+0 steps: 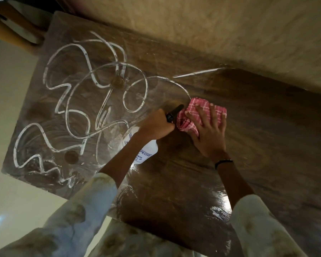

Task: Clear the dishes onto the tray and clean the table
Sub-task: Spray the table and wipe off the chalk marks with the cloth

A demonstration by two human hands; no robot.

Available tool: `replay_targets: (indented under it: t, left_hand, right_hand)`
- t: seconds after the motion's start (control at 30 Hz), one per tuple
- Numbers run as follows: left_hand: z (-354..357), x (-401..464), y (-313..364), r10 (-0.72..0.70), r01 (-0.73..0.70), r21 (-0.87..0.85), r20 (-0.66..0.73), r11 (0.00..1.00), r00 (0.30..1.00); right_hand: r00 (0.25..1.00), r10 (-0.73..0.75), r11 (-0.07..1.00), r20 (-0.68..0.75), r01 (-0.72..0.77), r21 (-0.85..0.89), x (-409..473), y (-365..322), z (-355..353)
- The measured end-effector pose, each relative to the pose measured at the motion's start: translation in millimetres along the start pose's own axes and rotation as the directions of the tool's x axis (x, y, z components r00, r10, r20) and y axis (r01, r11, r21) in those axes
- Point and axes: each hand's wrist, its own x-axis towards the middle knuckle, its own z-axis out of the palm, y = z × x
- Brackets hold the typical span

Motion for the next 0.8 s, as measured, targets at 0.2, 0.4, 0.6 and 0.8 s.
replay_targets:
  t: [0.2, 0.4, 0.6, 0.8]
  left_hand:
    - [-4.3, 23.6, 21.8, 0.027, -0.026, -0.021, 0.012, 0.999, 1.000]
    - [-14.2, 39.8, 27.5, 0.036, -0.037, 0.017, 0.037, 0.999, 0.999]
    - [-26.7, 49.5, 15.8, 0.016, -0.015, 0.032, -0.021, 0.999, 1.000]
    - [-42.1, 50.8, 3.9, 0.010, -0.011, -0.002, -0.041, 1.000, 0.999]
  right_hand:
    - [1.000, -0.015, 1.000, -0.022, 0.014, -0.026, 1.1, 3.5, 5.3]
    - [1.000, -0.025, 0.998, 0.001, 0.025, -0.050, 15.9, 23.6, -3.0]
    - [0.986, 0.163, 0.987, -0.031, -0.163, 0.000, 96.8, 45.4, -27.0]
    - [0.999, 0.017, 1.000, -0.028, -0.017, -0.014, 139.1, -13.0, -16.5]
